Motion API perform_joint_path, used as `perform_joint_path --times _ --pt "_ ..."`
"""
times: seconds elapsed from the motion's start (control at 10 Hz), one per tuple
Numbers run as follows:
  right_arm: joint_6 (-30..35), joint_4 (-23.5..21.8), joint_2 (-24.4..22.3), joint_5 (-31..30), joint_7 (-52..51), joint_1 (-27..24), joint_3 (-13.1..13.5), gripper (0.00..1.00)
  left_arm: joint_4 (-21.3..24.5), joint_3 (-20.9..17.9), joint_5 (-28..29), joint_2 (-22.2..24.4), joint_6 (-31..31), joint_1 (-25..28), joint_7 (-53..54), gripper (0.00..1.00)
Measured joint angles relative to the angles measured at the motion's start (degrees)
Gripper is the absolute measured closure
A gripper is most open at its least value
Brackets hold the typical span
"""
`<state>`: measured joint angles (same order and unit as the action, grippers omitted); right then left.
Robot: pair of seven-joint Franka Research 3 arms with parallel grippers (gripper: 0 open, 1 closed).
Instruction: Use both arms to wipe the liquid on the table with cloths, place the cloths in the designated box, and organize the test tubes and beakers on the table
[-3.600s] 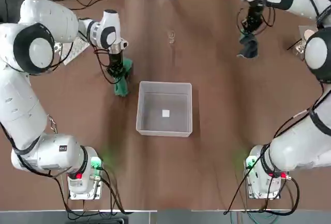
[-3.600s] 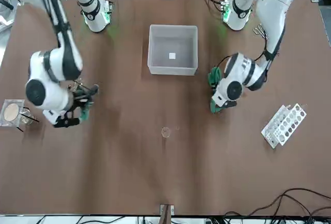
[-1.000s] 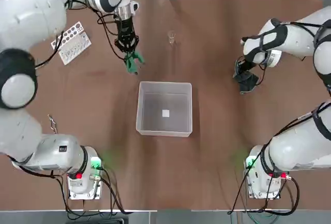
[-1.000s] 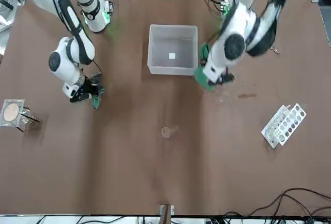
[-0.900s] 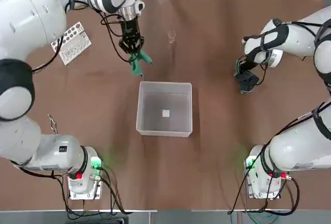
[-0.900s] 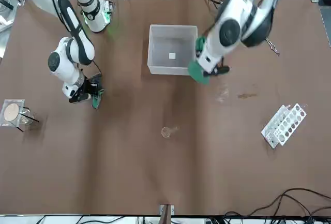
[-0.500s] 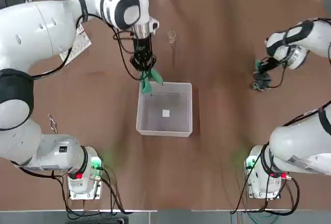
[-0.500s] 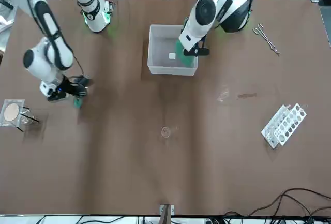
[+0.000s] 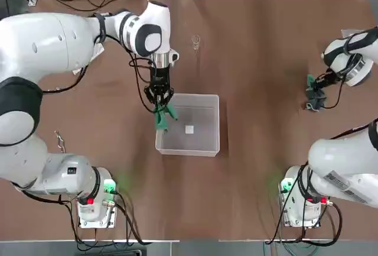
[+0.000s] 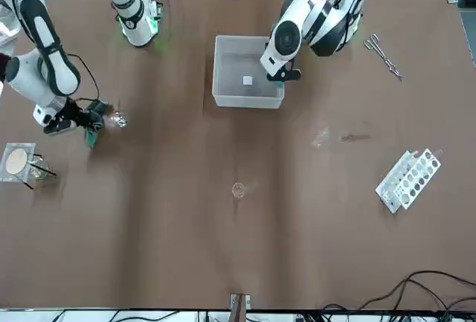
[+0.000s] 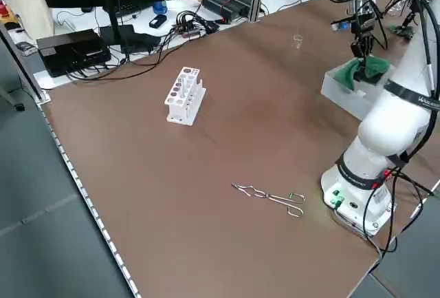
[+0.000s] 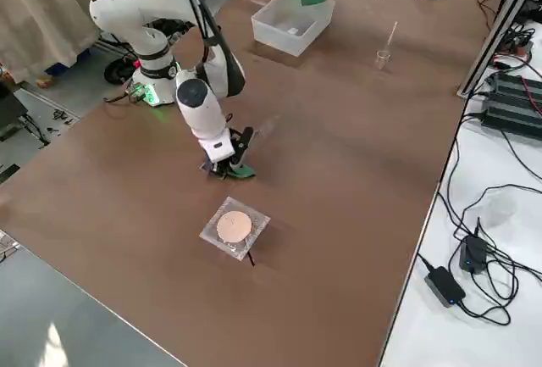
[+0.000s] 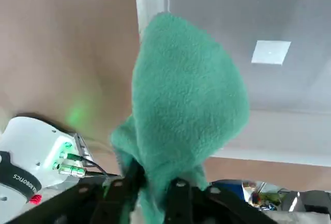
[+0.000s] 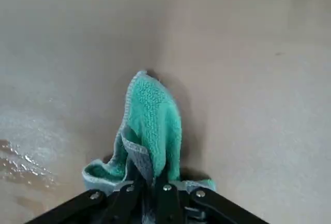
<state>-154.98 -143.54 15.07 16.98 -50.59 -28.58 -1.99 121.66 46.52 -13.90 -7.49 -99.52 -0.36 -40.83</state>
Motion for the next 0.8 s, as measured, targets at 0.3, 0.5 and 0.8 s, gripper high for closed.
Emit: perform_joint_path --times 0.3,0.5,0.8 --pt "1.02 -1.82 -1.24 0.89 7.87 4.51 0.07 0.9 -2.59 -0.01 0.0 -0.73 -2.3 0.22 0.37 0.47" --pt "1.34 -3.32 -2.08 9.14 11.43 13.71 0.15 0.9 -7.93 -1.33 0.78 -1.69 -4.18 0.92 0.39 0.51" --pt "0.9 -3.21 -1.73 26.29 14.53 28.42 0.13 0.9 -11.17 -7.6 2.25 -5.57 -19.79 1.9 1.15 0.49"
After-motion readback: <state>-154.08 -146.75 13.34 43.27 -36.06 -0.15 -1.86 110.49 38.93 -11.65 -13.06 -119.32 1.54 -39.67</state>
